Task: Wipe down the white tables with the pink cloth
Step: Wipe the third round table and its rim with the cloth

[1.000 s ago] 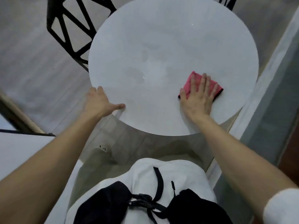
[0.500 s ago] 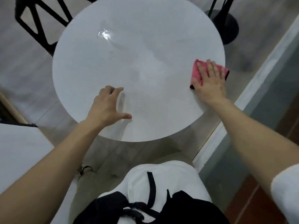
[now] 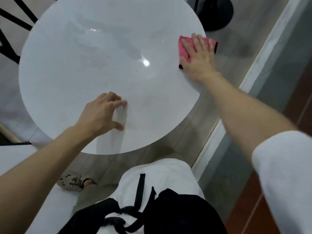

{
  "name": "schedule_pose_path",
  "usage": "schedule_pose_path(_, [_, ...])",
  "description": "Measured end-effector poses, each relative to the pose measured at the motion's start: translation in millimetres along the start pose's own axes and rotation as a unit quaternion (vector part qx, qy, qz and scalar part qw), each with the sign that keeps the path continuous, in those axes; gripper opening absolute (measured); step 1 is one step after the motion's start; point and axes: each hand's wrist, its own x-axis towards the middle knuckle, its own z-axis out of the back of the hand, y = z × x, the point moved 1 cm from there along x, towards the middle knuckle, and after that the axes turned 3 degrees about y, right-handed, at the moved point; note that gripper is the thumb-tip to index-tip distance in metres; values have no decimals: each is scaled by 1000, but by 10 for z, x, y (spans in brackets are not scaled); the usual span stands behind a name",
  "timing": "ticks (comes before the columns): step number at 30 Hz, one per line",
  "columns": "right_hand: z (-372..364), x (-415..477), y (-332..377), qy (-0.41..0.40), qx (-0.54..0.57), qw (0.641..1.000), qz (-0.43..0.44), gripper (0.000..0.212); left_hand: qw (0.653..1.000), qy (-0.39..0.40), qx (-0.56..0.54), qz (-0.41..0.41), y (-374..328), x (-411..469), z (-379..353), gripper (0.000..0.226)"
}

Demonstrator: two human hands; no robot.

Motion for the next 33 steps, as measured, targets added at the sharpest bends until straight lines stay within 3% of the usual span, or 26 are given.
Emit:
schedule_pose_path(2, [-132, -209, 489, -25, -10, 1000, 7, 71, 1000, -2, -3, 1, 13, 7, -9, 102])
schedule_pose_path(5, [-422, -958, 1240, 9, -32, 972, 234, 68, 1000, -9, -6, 0, 48, 9, -22, 103])
schedule_pose_path(7, [-435, -1150, 1194, 46, -66, 925, 370, 65, 1000, -10, -8, -3, 61, 12, -34, 103])
schedule_pose_path(8, [-391, -1044, 1023, 47, -72, 913, 399, 65, 1000, -10, -9, -3, 65, 14, -40, 103])
schedule_pose_path(10, [-231, -617, 606, 18, -50, 938, 342, 64, 1000, -13, -13, 2, 61, 13, -44, 102])
schedule_pose_path(13, [-10, -95, 121, -12, -3, 996, 88, 69, 1000, -11, -27, 9, 30, -11, -46, 101])
schedule_pose_path(16, [-104, -79, 342, -48, 10, 997, -54, 73, 1000, 2, -29, 7, 12, -24, 6, 101])
schedule_pose_path(19, [-184, -305, 627, -45, 6, 996, -73, 75, 999, 14, -36, -7, 28, -27, 66, 97])
schedule_pose_path(23, [-130, -413, 445, -4, -7, 1000, 25, 74, 996, 14, -77, -30, 224, -163, 59, 84])
schedule_pose_path(25, [-104, -437, 441, -16, -11, 999, -39, 75, 996, -11, -94, 5, 462, -286, 57, 82])
schedule_pose_path(28, [-243, -653, 1334, -59, -1, 977, -206, 76, 990, -23, -99, 96, 975, -528, 48, 87])
schedule_pose_path(29, [-349, -772, 1813, -53, 5, 982, -181, 76, 986, -16, -103, 130, 1165, -610, 51, 92])
schedule_pose_path(30, [-464, -900, 2295, -33, 11, 994, -101, 75, 981, -7, -109, 162, 1349, -674, 62, 99])
schedule_pose_path(31, [-581, -1045, 2737, -5, 8, 1000, 7, 75, 975, 2, -115, 190, 1522, -720, 73, 106])
schedule_pose_path(33, [-748, -1309, 3264, 54, -7, 976, 212, 72, 963, 10, -128, 237, 1854, -770, 90, 119])
